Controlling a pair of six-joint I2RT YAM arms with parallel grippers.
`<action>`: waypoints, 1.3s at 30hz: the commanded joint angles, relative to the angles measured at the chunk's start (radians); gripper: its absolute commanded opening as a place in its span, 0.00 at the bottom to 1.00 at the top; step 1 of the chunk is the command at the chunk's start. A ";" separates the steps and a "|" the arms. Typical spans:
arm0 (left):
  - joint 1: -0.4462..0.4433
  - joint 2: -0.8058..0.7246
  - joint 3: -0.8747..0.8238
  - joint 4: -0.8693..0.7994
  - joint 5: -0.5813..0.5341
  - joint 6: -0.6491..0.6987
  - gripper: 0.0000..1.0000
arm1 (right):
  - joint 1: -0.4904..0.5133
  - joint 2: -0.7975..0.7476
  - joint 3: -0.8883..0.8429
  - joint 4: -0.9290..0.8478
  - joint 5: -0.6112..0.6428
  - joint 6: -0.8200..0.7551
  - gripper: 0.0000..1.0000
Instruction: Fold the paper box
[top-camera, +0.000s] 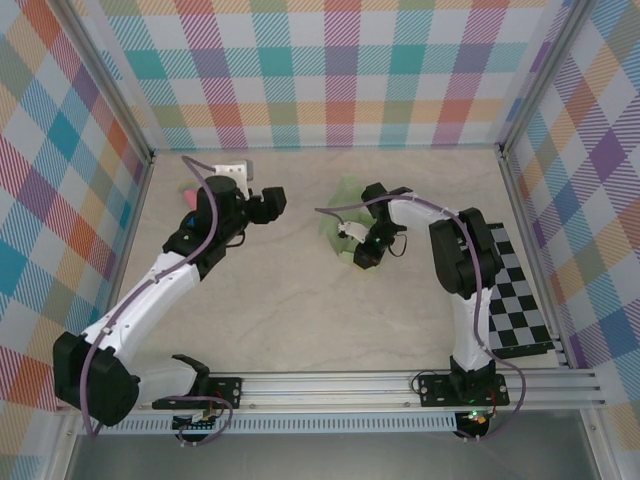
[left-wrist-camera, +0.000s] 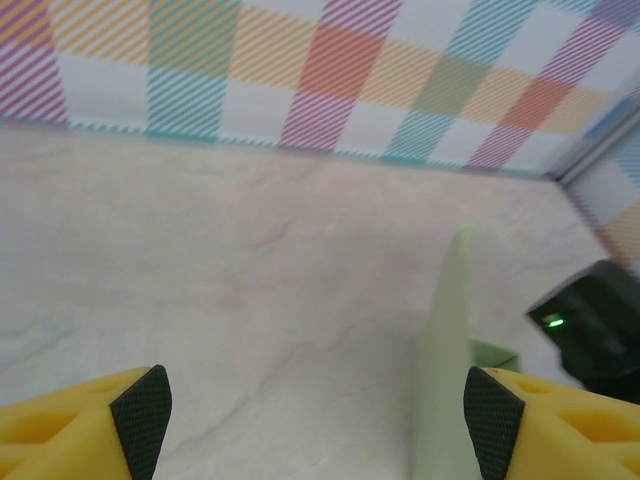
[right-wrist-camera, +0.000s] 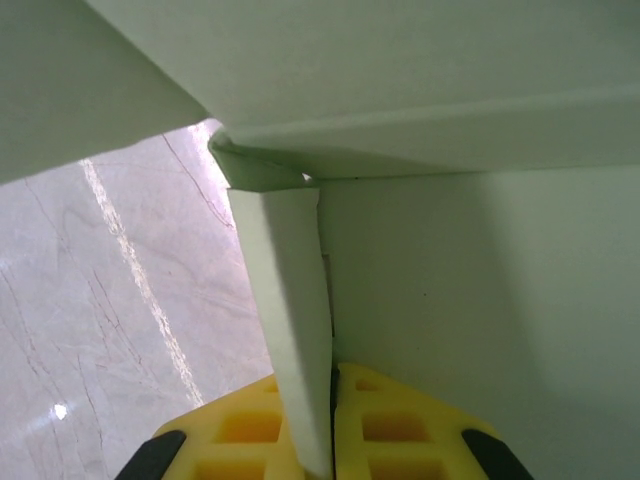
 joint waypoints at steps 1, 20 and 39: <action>0.009 0.047 -0.031 -0.001 -0.046 -0.053 0.78 | 0.020 0.050 -0.069 -0.085 0.029 -0.026 0.00; 0.010 0.195 -0.058 0.051 0.055 -0.141 0.75 | 0.017 -0.211 -0.110 0.209 -0.047 0.279 0.50; -0.002 0.281 -0.082 0.089 0.119 -0.176 0.72 | -0.029 -0.503 -0.267 0.415 -0.017 0.443 0.76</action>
